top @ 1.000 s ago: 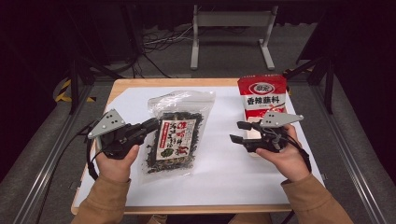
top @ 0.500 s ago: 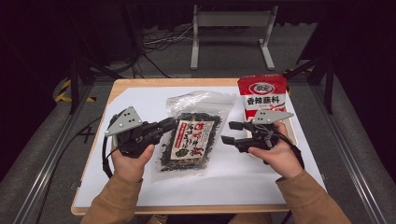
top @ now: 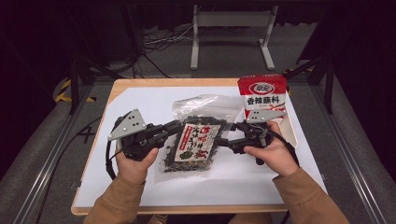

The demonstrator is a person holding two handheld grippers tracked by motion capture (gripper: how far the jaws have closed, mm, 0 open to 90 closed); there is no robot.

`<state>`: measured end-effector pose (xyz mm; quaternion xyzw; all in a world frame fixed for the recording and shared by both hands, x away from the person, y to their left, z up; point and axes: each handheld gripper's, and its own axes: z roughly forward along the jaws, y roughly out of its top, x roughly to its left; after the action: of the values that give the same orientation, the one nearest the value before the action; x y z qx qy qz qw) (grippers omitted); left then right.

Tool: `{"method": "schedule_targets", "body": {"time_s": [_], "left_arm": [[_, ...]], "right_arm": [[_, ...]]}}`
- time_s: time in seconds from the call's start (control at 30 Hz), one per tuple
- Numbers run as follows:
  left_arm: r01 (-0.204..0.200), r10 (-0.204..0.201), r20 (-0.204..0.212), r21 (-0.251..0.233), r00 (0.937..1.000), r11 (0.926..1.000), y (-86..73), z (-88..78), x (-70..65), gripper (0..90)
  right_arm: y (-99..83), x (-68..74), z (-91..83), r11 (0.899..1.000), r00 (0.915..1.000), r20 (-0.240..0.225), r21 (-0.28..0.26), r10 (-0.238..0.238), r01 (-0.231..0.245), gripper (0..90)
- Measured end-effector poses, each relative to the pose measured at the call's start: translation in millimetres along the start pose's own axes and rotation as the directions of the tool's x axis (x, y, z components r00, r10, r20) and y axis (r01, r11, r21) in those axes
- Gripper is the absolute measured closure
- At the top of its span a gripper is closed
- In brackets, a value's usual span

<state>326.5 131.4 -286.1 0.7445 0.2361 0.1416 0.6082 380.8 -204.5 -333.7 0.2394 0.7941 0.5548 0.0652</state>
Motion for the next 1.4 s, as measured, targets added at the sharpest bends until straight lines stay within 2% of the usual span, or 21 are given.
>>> {"method": "schedule_targets", "body": {"time_s": [0.07,0.2,0.3,0.53,0.83,1.13,1.23,1.4], "left_arm": [[-0.009,0.009,0.010,-0.006,0.9999,0.9999,-0.5,0.9,-0.4,85.9],[-0.021,0.021,0.025,-0.004,0.9995,0.9998,-1.7,2.2,-1.0,85.8],[-0.024,0.025,0.030,-0.011,0.9993,0.9996,-3.0,1.9,-1.2,85.6],[-0.038,0.038,0.035,-0.006,0.9987,0.9993,-5.2,2.7,-2.0,85.1],[-0.030,0.030,0.017,-0.002,0.9994,0.9995,-7.9,2.1,2.3,83.5],[-0.015,0.015,0.013,-0.018,0.9998,0.9997,-8.9,-0.3,6.7,81.5],[-0.013,0.013,0.014,-0.021,0.9998,0.9997,-9.0,0.0,7.7,79.5],[-0.012,0.012,0.014,-0.014,0.9998,0.9998,-9.0,0.8,8.3,74.4]], "right_arm": [[-0.1,0.0,1.0,1.000,1.0000,-0.006,-0.002,0.001,-0.001,32.4],[1.1,2.5,4.8,1.000,0.9989,-0.046,-0.023,0.005,-0.006,33.5],[2.4,3.8,4.9,1.000,0.9985,-0.051,-0.020,-0.020,0.019,37.7],[5.4,5.2,-1.9,0.994,0.9916,-0.073,-0.004,-0.107,0.107,54.2],[9.2,7.2,-11.7,0.989,0.9826,-0.120,0.020,-0.142,0.145,72.6],[14.1,12.9,-15.4,0.979,0.9677,-0.157,0.014,-0.198,0.202,77.2],[15.4,14.8,-17.5,0.978,0.9664,-0.157,0.016,-0.203,0.208,77.7],[17.7,16.5,-21.9,0.980,0.9678,-0.168,0.038,-0.187,0.196,77.9]]}}
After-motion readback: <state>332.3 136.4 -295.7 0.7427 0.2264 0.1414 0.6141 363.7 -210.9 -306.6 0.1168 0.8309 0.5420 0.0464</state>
